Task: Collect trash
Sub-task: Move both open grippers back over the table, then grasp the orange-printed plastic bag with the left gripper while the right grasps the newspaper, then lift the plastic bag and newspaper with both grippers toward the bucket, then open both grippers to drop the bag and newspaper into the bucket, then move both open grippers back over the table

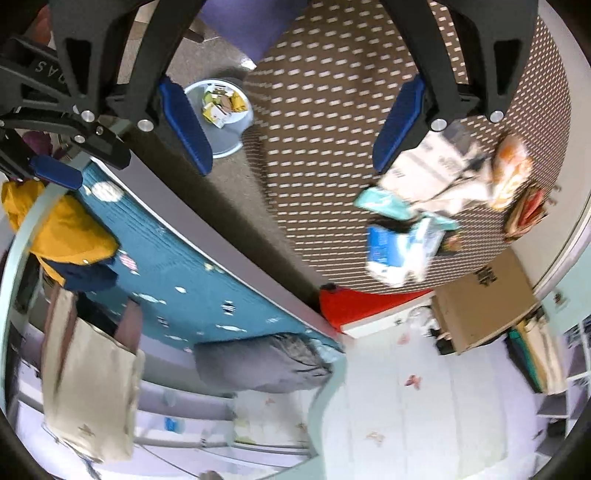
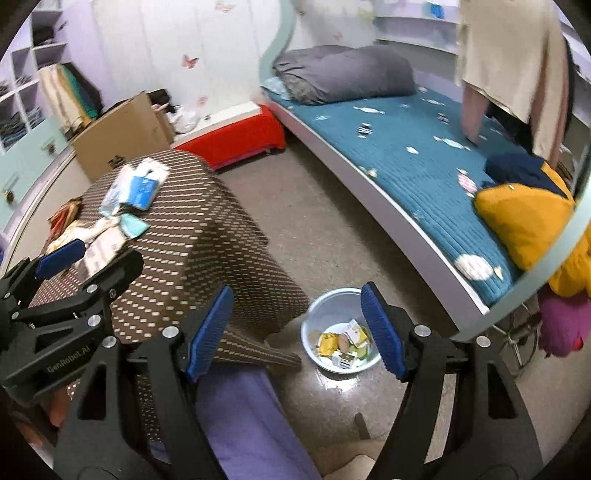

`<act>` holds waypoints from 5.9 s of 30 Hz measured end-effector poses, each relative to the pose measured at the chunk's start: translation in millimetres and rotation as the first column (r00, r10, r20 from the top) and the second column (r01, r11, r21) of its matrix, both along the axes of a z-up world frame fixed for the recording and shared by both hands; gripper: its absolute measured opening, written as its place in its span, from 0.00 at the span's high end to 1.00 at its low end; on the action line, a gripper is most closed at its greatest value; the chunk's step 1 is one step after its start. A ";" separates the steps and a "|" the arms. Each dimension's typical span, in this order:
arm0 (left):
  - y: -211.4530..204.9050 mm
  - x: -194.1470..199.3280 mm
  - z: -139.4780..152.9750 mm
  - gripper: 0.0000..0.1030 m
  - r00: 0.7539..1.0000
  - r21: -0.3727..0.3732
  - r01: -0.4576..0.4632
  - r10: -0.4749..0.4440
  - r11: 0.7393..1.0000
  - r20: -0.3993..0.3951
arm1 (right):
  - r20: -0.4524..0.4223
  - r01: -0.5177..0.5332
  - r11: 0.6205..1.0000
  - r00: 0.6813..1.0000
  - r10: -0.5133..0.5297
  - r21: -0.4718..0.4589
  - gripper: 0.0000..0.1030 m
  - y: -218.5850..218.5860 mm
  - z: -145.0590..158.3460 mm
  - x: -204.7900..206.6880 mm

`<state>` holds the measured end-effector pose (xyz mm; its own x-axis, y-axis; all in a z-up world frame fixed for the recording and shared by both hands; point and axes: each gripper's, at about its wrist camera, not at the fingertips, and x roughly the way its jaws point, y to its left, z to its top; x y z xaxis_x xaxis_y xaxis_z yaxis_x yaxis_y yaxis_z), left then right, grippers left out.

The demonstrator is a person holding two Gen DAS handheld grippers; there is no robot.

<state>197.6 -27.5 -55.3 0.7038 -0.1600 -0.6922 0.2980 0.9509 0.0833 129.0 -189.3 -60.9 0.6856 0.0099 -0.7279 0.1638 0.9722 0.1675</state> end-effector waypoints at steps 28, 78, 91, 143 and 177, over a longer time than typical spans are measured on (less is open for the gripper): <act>214.7 31.6 -8.8 0.16 0.919 -0.036 -0.389 0.386 0.920 -0.078 | -0.022 -0.433 0.899 0.901 0.432 -0.071 0.25 199.3 12.5 83.8; 275.2 17.7 -4.8 0.65 0.879 -0.130 -0.476 0.464 0.870 -0.111 | 0.002 -0.711 0.697 0.700 0.714 -0.089 0.52 279.2 35.0 120.8; 205.2 21.5 19.2 0.65 0.946 -0.125 -0.324 0.319 0.938 -0.059 | 0.064 -0.609 0.782 0.782 0.620 -0.134 0.52 209.9 61.4 97.6; -187.3 71.9 -127.2 0.61 0.866 0.015 0.343 -0.310 0.939 -0.392 | -0.239 0.092 0.993 0.968 -0.072 0.074 0.51 -146.7 -86.3 47.9; -148.0 87.9 -111.1 0.40 0.914 0.048 0.238 -0.207 0.970 -0.349 | -0.282 0.069 0.994 0.958 -0.043 0.084 0.31 -129.8 -107.8 74.9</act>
<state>285.6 -175.5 -166.4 0.3776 -0.2132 -0.9011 0.5262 0.8502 0.0193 203.9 -319.1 -168.7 0.4562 0.0534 -0.8883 0.2706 0.9426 0.1956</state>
